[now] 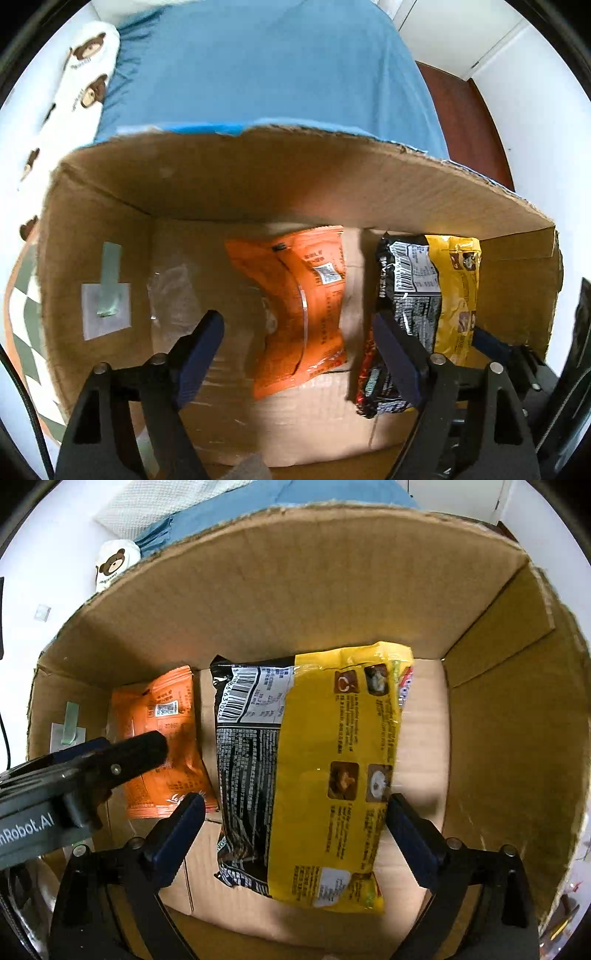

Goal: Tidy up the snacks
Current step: 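Carry both packets into the cardboard box and open both tools, then grasp the orange packet with the right tool while the left tool grasps the white Franzzi pack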

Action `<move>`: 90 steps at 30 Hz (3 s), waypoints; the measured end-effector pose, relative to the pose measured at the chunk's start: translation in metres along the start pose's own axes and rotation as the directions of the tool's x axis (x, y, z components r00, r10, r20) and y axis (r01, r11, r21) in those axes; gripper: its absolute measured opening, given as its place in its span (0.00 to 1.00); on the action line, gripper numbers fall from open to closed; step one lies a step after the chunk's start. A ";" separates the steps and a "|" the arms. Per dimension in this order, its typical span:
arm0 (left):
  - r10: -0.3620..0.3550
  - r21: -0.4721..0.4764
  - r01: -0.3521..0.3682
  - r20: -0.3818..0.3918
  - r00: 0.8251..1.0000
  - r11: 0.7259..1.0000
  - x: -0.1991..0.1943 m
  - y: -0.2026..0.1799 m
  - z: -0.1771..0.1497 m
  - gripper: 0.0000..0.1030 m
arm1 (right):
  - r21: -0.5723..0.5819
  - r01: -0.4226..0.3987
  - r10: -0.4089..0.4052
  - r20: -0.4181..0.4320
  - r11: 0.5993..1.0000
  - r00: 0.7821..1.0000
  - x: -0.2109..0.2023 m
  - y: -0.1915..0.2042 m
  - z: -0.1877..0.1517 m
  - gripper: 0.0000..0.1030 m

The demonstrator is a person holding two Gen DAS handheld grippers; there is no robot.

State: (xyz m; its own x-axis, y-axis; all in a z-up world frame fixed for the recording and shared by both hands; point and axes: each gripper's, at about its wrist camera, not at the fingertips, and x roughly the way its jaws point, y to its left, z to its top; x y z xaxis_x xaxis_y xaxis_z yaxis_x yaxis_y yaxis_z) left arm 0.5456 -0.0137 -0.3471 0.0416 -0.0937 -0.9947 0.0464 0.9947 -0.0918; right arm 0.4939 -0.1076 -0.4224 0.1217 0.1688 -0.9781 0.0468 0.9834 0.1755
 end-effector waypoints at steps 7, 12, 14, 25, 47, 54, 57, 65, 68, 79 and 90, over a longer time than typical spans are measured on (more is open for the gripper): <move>0.010 -0.010 -0.009 0.080 0.997 1.000 -0.026 0.008 -0.028 0.80 | -0.006 0.014 -0.014 0.041 1.000 0.999 -0.024 0.010 -0.025 0.97; 0.021 -0.011 -0.020 0.183 0.983 1.000 -0.059 0.008 -0.066 0.80 | -0.016 0.046 -0.044 0.107 0.999 0.993 -0.053 0.019 -0.057 0.97; 0.037 -0.009 -0.036 0.241 0.970 0.999 -0.077 0.008 -0.083 0.80 | -0.013 0.051 -0.048 0.140 0.999 0.989 -0.067 0.025 -0.072 0.97; 0.075 0.022 -0.092 0.399 0.914 0.996 -0.139 -0.015 -0.168 0.80 | -0.009 0.082 -0.074 0.341 0.997 0.937 -0.149 0.028 -0.145 0.97; 0.128 -0.076 -0.116 0.171 0.977 0.990 -0.063 0.009 -0.310 0.80 | 0.062 -0.098 0.085 0.183 0.993 0.979 -0.115 0.001 -0.290 0.97; 0.097 -0.309 -0.092 0.000 0.995 0.946 -0.004 0.073 -0.341 0.80 | 0.094 -0.177 0.176 0.015 0.980 0.984 -0.040 0.012 -0.305 0.94; 0.067 -0.406 -0.073 -0.028 0.997 0.911 0.002 0.101 -0.353 0.80 | 0.228 -0.249 0.265 -0.041 0.941 0.963 -0.007 0.013 -0.304 0.89; -0.045 -0.452 0.036 -0.009 0.999 0.891 0.004 0.117 -0.330 0.80 | 0.388 -0.238 0.266 -0.019 0.890 0.964 0.034 0.041 -0.294 0.75; -0.133 -0.437 0.121 0.004 0.991 0.891 0.006 0.102 -0.307 0.80 | 0.358 -0.231 0.247 -0.001 0.905 0.969 0.031 0.047 -0.297 0.64; -0.229 -0.357 0.183 -0.091 0.969 0.916 0.060 0.031 -0.251 0.80 | 0.171 -0.001 0.013 -0.070 0.985 0.997 0.006 0.031 -0.331 0.59; -0.108 -0.184 0.098 -0.042 0.993 0.978 0.071 0.024 -0.273 0.60 | 0.302 -0.080 0.090 -0.019 0.950 0.996 -0.004 0.005 -0.350 0.73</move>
State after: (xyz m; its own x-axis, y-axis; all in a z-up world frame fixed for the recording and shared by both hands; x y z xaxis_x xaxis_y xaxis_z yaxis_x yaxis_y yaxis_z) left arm 0.2769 0.0148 -0.4328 -0.0059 -0.1982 -0.9801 -0.1337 0.9715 -0.1957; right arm 0.1469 -0.0795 -0.4568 0.1062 0.2582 -0.9602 0.3339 0.9004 0.2790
